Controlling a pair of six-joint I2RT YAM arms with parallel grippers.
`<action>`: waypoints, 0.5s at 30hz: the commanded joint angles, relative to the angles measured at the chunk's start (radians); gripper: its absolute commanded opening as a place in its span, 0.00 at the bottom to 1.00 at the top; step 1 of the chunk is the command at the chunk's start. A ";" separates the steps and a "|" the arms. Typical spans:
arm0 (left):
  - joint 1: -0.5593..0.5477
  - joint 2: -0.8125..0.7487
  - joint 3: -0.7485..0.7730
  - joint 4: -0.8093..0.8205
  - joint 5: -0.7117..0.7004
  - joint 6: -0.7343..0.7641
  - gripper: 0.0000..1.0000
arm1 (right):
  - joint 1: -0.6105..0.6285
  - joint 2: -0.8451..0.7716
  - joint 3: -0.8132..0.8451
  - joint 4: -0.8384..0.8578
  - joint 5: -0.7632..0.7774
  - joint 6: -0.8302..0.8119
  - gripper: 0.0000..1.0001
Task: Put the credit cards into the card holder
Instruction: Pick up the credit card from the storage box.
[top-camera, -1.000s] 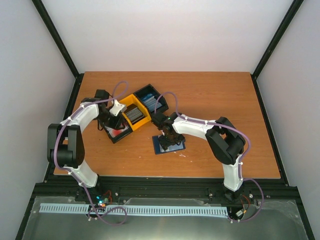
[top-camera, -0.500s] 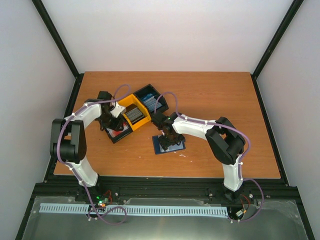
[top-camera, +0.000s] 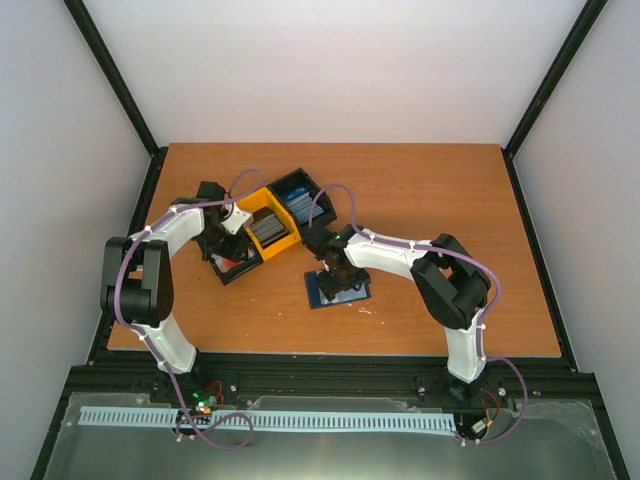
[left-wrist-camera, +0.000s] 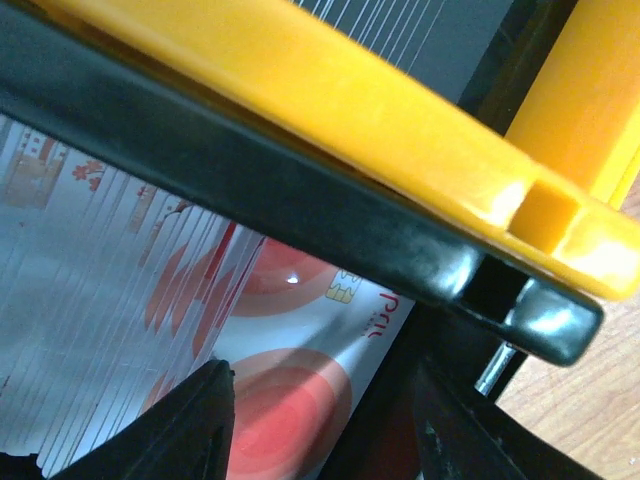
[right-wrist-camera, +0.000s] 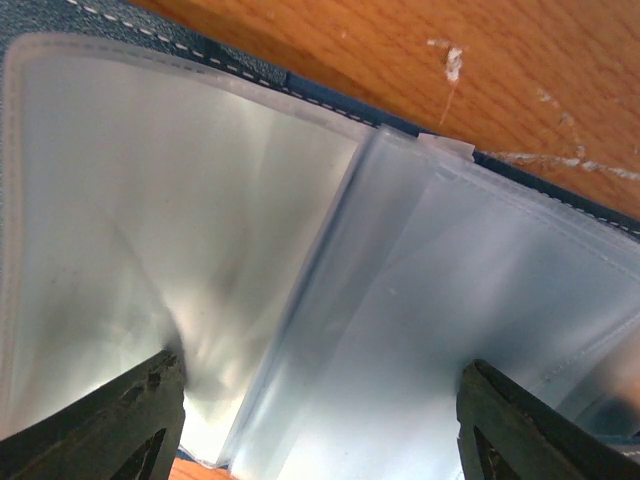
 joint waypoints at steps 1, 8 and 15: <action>0.003 0.006 -0.013 0.059 -0.066 0.017 0.51 | -0.006 0.084 -0.044 -0.035 0.104 0.008 0.73; 0.003 -0.011 -0.010 0.070 -0.076 0.041 0.54 | -0.006 0.088 -0.047 -0.034 0.101 0.012 0.73; 0.002 -0.057 -0.038 0.112 -0.123 0.103 0.57 | -0.006 0.090 -0.042 -0.033 0.098 0.016 0.73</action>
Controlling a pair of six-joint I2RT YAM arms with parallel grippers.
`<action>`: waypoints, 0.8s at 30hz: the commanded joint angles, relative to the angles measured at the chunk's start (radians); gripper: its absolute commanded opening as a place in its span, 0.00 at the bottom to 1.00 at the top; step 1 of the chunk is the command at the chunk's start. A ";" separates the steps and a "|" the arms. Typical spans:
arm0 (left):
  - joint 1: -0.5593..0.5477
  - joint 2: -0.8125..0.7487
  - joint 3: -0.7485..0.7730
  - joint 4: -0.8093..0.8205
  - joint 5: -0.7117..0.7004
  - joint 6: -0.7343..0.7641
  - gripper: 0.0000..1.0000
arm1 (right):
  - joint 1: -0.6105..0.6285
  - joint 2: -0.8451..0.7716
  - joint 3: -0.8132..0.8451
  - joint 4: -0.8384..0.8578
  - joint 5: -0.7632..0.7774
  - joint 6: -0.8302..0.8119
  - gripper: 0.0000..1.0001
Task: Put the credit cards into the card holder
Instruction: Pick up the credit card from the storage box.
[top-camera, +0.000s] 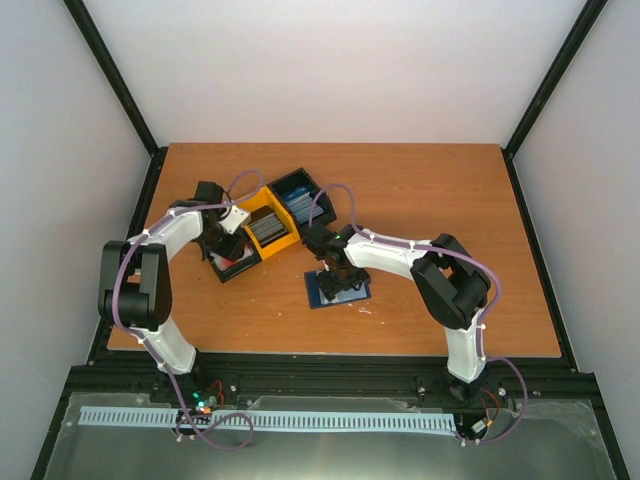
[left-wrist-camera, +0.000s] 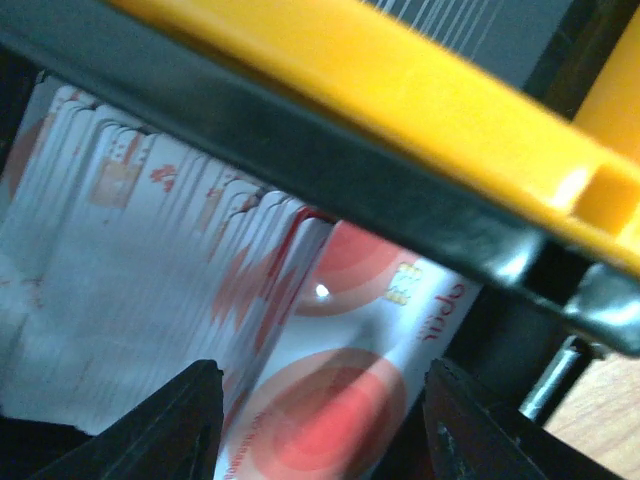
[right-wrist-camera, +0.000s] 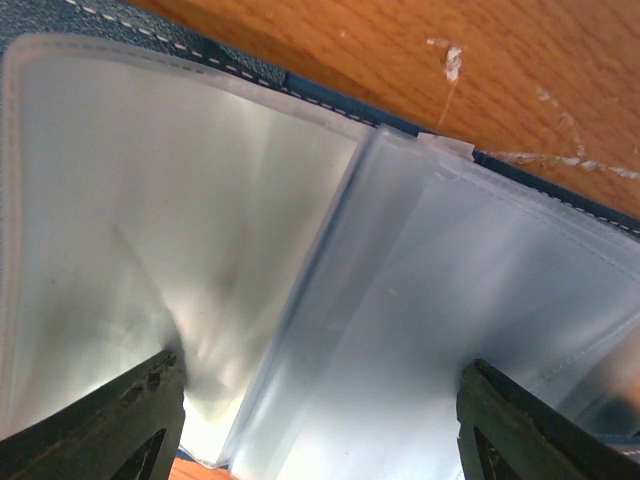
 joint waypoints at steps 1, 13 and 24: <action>0.003 -0.032 -0.018 0.046 -0.063 0.067 0.57 | -0.006 0.089 -0.044 -0.032 0.097 0.013 0.73; -0.015 -0.037 0.021 -0.105 0.176 0.084 0.52 | -0.006 0.085 -0.045 -0.046 0.102 0.014 0.73; -0.026 -0.099 -0.011 -0.116 0.264 0.075 0.37 | -0.006 0.090 -0.036 -0.049 0.101 0.016 0.73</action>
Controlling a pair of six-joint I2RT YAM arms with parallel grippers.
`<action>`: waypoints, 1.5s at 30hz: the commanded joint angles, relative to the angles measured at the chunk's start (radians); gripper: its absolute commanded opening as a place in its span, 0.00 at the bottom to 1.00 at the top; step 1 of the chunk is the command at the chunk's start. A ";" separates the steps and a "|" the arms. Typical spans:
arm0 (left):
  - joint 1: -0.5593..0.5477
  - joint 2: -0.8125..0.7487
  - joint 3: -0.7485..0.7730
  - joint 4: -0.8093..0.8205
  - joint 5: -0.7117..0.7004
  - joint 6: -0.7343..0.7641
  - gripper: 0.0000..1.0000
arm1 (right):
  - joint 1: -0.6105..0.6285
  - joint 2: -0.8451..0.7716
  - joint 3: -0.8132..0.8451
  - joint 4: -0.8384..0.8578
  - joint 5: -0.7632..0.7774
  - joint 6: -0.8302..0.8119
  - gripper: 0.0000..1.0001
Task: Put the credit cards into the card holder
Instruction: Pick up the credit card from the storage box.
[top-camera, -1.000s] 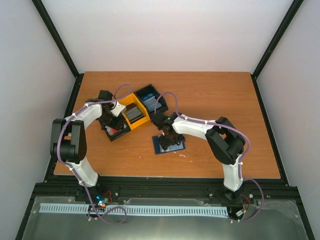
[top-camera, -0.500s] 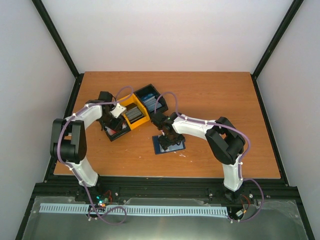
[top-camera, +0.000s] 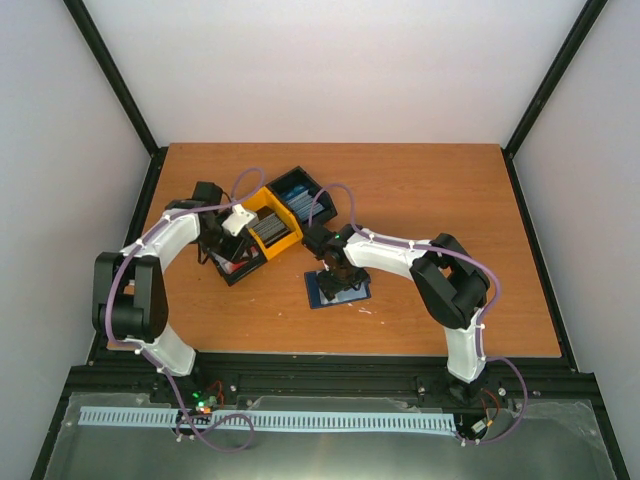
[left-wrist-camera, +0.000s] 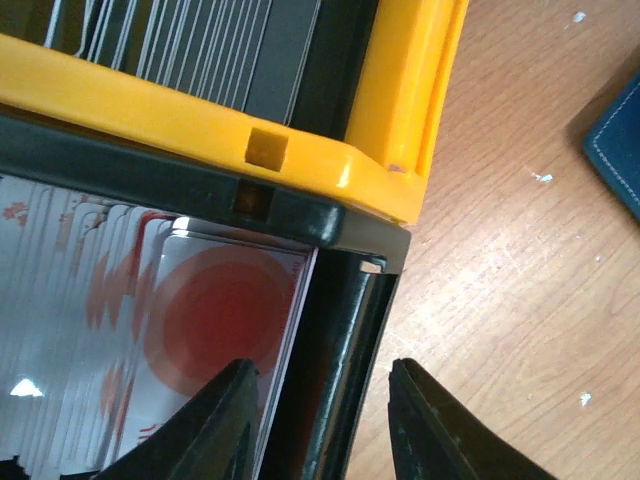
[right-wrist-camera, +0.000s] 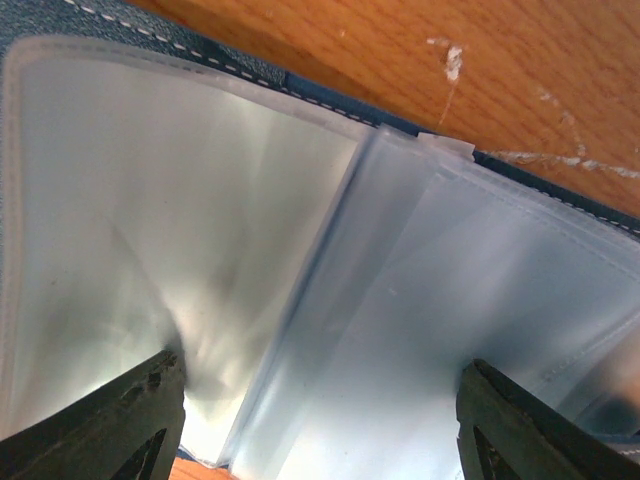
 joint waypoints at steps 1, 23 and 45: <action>-0.004 -0.014 -0.005 -0.021 0.077 0.013 0.36 | -0.006 0.084 -0.045 -0.039 0.100 0.015 0.73; -0.005 0.040 0.011 -0.007 0.001 -0.004 0.17 | -0.006 0.020 -0.048 -0.015 0.105 0.004 0.73; 0.058 -0.141 -0.045 0.057 0.114 -0.014 0.01 | -0.055 -0.198 0.048 0.133 -0.187 -0.151 0.81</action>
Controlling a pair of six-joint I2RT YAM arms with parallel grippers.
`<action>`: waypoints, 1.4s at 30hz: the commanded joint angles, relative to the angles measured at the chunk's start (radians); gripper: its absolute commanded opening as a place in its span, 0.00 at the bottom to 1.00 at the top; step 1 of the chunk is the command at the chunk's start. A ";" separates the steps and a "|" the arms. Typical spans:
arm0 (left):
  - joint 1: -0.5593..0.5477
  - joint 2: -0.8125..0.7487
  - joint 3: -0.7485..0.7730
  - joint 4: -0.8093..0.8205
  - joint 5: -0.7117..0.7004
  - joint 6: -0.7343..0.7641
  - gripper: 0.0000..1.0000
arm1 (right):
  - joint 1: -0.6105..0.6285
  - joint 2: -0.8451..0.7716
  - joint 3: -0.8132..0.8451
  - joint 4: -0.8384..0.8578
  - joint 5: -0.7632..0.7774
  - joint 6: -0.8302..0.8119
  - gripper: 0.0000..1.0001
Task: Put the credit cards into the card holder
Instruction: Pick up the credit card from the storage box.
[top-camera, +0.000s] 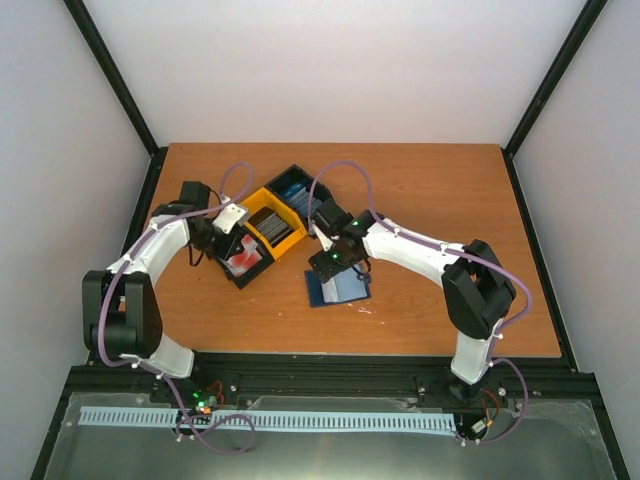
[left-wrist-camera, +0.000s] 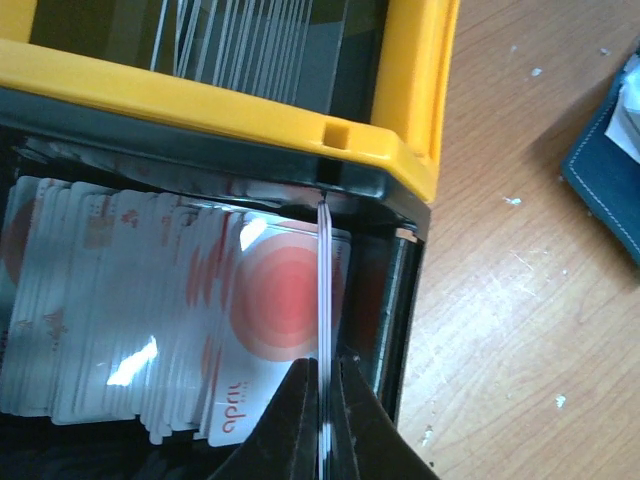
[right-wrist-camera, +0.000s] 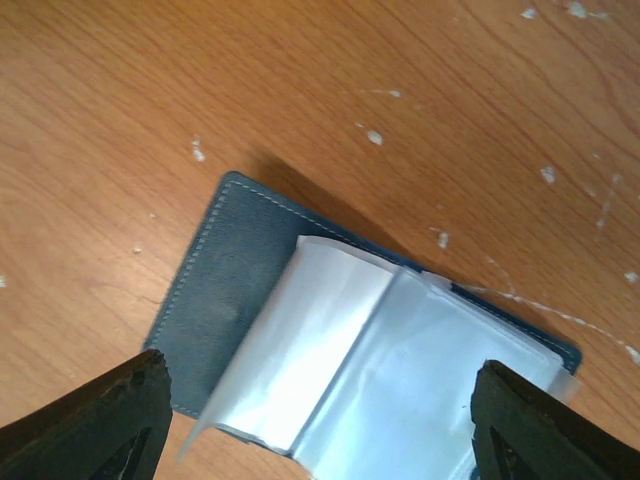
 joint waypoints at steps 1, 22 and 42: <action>0.007 -0.060 -0.021 0.051 0.071 -0.027 0.01 | -0.016 -0.054 0.029 0.050 -0.100 -0.015 0.81; 0.268 -0.387 -0.235 0.388 0.509 -0.776 0.01 | -0.013 0.255 0.455 0.497 -0.658 0.529 0.81; 0.411 -0.441 -0.321 0.553 0.856 -0.975 0.01 | 0.009 0.434 0.436 1.039 -0.995 0.998 0.48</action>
